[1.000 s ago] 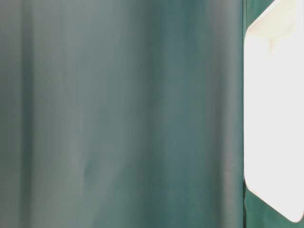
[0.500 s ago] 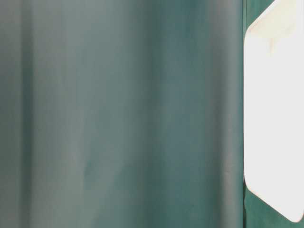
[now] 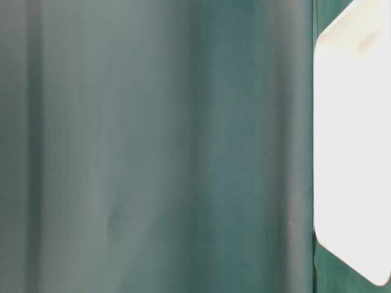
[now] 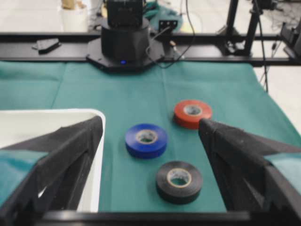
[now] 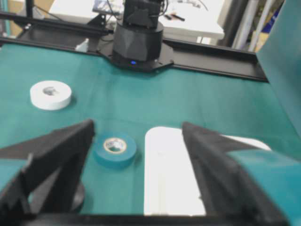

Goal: Put the tape alternately from left to right into the white case.
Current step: 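Move both grippers inward from the sides toward the tape rolls, then reach the right gripper over the teal tape roll and grasp it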

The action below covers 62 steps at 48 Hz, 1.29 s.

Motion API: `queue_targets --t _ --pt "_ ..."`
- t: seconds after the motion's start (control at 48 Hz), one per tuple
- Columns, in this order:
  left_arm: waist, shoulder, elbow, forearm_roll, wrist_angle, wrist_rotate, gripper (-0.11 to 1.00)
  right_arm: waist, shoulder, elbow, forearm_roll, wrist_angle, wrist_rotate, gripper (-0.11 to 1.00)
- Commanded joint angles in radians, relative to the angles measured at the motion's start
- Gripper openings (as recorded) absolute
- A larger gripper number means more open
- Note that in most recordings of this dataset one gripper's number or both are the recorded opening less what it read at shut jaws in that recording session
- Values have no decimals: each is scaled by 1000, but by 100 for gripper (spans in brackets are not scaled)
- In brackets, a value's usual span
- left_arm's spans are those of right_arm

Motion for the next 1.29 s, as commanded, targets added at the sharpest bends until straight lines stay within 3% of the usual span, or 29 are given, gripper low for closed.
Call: queue_targets --t 0.0,0.333,1.271 --pt "-3 20 -28 -3 -2 -3 60 -2 20 -37 0 0 2 84" --pt "3 95 -74 -5 41 -5 60 -2 130 -120 0 97 2 84" --pt "41 495 -307 -5 345 -8 60 -2 561 -351 -2 252 15 84"
